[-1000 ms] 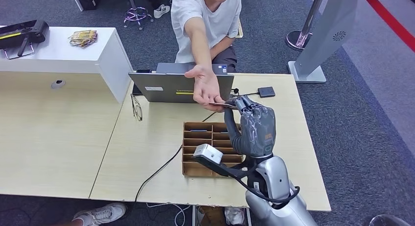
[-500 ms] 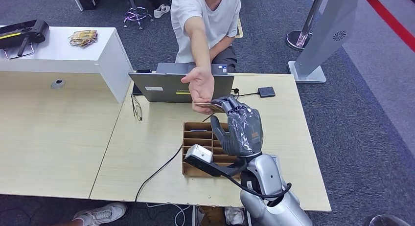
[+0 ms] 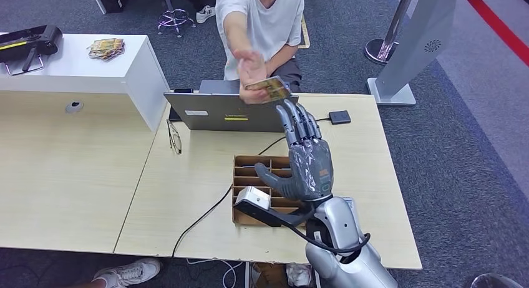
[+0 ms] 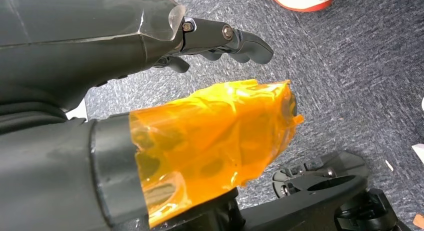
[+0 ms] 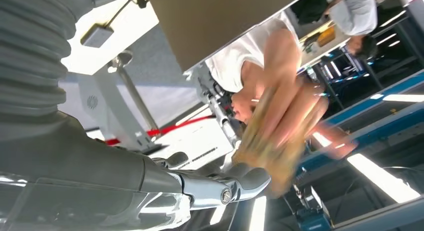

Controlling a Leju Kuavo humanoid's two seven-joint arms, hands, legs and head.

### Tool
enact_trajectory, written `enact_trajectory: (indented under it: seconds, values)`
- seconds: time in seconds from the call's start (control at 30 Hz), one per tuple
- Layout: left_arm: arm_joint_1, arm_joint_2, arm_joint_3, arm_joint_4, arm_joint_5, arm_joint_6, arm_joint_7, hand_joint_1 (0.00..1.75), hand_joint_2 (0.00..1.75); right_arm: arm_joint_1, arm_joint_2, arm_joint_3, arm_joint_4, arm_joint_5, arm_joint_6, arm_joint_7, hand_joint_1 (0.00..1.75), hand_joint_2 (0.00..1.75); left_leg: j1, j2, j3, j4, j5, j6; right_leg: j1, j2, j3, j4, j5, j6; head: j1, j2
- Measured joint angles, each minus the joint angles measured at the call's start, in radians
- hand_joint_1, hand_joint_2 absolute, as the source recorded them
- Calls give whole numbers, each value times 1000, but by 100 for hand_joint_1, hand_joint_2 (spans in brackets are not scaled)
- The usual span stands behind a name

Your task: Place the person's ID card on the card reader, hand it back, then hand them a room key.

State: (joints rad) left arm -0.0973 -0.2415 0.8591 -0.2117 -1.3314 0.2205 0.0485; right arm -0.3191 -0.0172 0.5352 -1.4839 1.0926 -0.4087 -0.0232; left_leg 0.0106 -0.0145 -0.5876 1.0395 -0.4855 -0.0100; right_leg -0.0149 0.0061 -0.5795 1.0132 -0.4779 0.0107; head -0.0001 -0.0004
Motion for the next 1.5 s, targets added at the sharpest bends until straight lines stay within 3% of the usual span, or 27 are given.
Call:
enact_trajectory:
  seconds: [0.47, 0.93, 1.5]
  values:
    - [8, 0, 3, 0, 46, 28, -23, 0, 0, 117, 0, 0, -139, -339, 13, -190, 0, 0, 0, 0, 0, 0, 0, 0, 0, 0, 0, 0, 0, 0, 0, 0]
    - [17, 1, 16, 0, 74, 47, -40, 0, 0, 236, 0, 0, -240, -642, 125, -329, 0, 0, 0, 0, 0, 0, 0, 0, 0, 0, 0, 0, 0, 0, 0, 0]
    - [21, 1, 31, 0, 84, 52, -39, 0, 0, 306, -5, 0, -266, -732, 185, -383, 0, 0, 0, 0, 0, 0, 0, 0, 0, 0, 0, 0, 0, 0, 0, 0]
